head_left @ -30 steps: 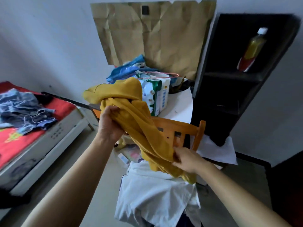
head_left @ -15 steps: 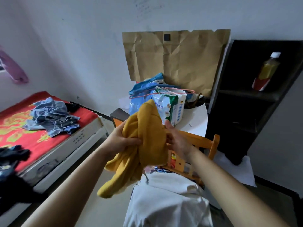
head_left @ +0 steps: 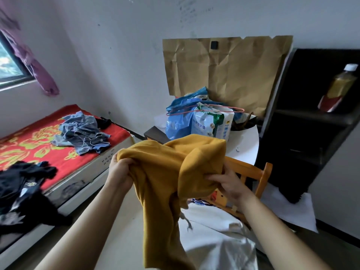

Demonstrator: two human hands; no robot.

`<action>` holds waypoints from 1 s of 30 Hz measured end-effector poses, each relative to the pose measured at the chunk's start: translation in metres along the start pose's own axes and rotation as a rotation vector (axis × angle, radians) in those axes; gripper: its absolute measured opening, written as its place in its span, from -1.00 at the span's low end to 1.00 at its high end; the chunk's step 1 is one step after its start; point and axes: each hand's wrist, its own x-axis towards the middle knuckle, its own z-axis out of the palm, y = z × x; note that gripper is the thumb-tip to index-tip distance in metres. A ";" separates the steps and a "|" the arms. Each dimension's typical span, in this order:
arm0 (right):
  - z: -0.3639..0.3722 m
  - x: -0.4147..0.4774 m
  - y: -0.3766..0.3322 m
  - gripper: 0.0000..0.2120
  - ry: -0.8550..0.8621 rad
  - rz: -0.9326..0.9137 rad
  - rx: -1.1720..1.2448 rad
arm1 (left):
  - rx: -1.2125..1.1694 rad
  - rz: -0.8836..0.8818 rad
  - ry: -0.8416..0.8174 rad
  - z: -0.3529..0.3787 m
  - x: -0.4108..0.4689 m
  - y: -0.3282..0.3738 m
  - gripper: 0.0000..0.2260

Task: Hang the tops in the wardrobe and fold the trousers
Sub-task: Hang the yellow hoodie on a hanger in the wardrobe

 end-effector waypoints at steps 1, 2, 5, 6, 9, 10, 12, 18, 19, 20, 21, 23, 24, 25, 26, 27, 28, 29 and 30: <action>-0.003 -0.004 -0.001 -0.29 -0.151 0.057 0.060 | -0.025 -0.011 0.013 -0.001 0.000 0.000 -0.54; -0.004 -0.008 -0.001 -0.30 -0.293 0.106 0.155 | -0.044 -0.015 0.030 -0.003 0.000 0.000 -0.55; -0.003 -0.012 -0.006 -0.15 -0.408 0.314 0.254 | -0.101 0.008 0.076 -0.015 -0.004 0.004 -0.66; -0.002 -0.011 -0.007 -0.11 -0.340 0.363 0.096 | -0.128 0.015 0.094 -0.022 -0.006 0.005 -0.67; 0.012 -0.004 -0.009 -0.19 -0.277 0.397 -0.411 | -0.170 0.030 0.203 -0.051 -0.009 0.008 -0.66; 0.021 -0.001 -0.010 -0.28 -0.244 0.394 -0.448 | -0.161 0.039 0.249 -0.062 -0.013 0.008 -0.69; 0.043 0.008 -0.012 -0.37 -0.182 0.387 -0.372 | -0.080 0.079 0.349 -0.086 -0.023 0.007 -0.79; 0.162 0.030 -0.039 -0.63 -0.338 0.257 0.028 | 0.257 0.092 0.435 -0.179 -0.052 -0.004 -0.75; 0.185 0.031 -0.040 -0.71 -0.376 0.246 0.056 | 0.319 0.085 0.451 -0.195 -0.055 -0.006 -0.77; 0.208 0.032 -0.039 -0.73 -0.407 0.248 0.083 | 0.366 0.078 0.464 -0.209 -0.059 -0.008 -0.77; 0.229 0.031 -0.036 -0.72 -0.427 0.263 0.112 | 0.394 0.062 0.469 -0.221 -0.063 -0.008 -0.72; 0.271 0.031 -0.026 -0.67 -0.470 0.303 0.158 | 0.399 0.037 0.487 -0.237 -0.072 -0.005 -0.54; 0.292 0.030 -0.019 -0.64 -0.496 0.328 0.180 | 0.378 0.045 0.505 -0.244 -0.077 0.000 -0.54; 0.313 0.028 -0.010 -0.61 -0.519 0.356 0.201 | 0.326 0.067 0.502 -0.250 -0.083 0.007 -0.58; 0.334 0.026 0.000 -0.59 -0.535 0.385 0.219 | 0.261 0.090 0.464 -0.256 -0.091 0.014 -0.59; 0.356 0.023 0.011 -0.59 -0.545 0.408 0.229 | 0.229 0.111 0.399 -0.263 -0.100 0.021 -0.50; 0.377 0.019 0.022 -0.61 -0.555 0.432 0.233 | 0.241 0.120 0.307 -0.271 -0.109 0.028 -0.35; 0.399 0.015 0.033 -0.66 -0.562 0.452 0.228 | 0.279 0.115 0.222 -0.280 -0.118 0.034 -0.23; 0.426 0.009 0.045 -0.70 -0.585 0.467 0.219 | 0.326 0.097 0.153 -0.294 -0.128 0.039 -0.13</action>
